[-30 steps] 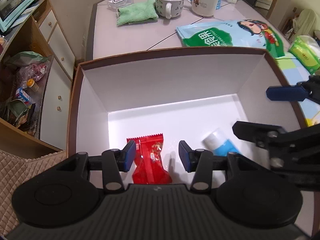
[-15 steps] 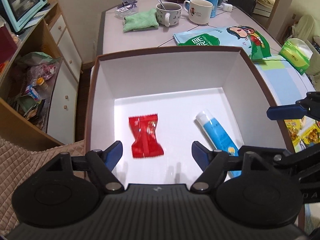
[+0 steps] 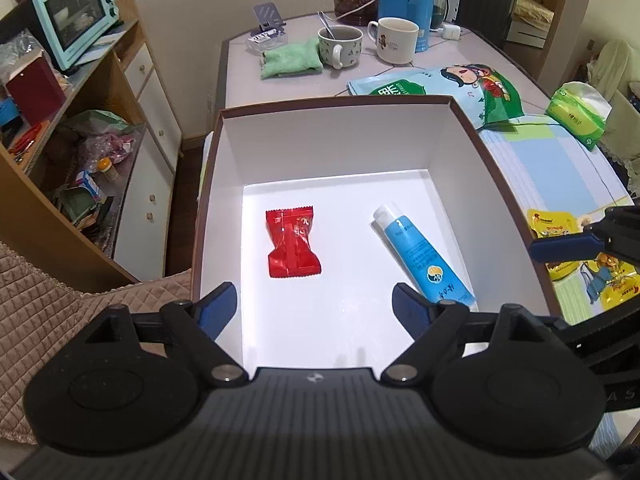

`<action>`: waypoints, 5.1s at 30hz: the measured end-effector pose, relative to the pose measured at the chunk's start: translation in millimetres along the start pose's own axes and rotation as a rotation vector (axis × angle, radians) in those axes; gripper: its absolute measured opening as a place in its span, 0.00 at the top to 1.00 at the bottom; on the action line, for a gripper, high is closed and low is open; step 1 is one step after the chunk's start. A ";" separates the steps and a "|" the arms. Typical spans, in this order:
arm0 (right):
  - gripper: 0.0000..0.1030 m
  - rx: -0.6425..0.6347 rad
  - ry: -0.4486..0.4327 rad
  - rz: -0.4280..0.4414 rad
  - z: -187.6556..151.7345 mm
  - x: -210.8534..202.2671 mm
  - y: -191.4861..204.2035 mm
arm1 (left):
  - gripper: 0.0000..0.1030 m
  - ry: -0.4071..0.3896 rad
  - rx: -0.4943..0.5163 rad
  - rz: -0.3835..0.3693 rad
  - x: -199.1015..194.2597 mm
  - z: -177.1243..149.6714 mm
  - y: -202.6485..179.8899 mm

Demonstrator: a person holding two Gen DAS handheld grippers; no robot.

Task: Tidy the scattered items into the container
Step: 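Open the left gripper to drop the candy while the right gripper releases the toothpaste, then move both grippers back over the remaining snack packets, then grasp the yellow chestnut packet with the left gripper while the right grasps the cotton-swab pack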

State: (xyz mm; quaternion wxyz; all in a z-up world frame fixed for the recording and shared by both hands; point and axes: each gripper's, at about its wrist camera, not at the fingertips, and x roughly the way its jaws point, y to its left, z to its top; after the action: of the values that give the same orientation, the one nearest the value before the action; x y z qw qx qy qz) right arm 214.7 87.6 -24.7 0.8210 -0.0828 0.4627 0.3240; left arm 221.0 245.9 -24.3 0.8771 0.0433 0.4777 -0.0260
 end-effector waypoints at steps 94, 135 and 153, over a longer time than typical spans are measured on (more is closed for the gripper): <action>0.01 0.244 -0.078 -0.106 -191.0 -196.8 -319.4 | 0.14 0.041 0.052 -0.101 34.0 -6.5 -298.0; 0.02 0.170 -0.031 -0.092 -175.3 -150.0 -340.4 | 0.43 0.132 0.153 -0.114 118.2 -5.6 -291.8; 0.49 -0.015 0.033 -0.095 -178.8 -116.4 -326.7 | 0.43 0.090 0.101 -0.100 63.3 -30.3 -292.4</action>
State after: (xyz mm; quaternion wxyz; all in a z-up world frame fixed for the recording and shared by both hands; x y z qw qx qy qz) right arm 245.1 -297.0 -83.4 0.8269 -0.1162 0.4694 0.2870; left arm 204.5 -42.2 -108.8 0.8491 0.0646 0.5162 -0.0919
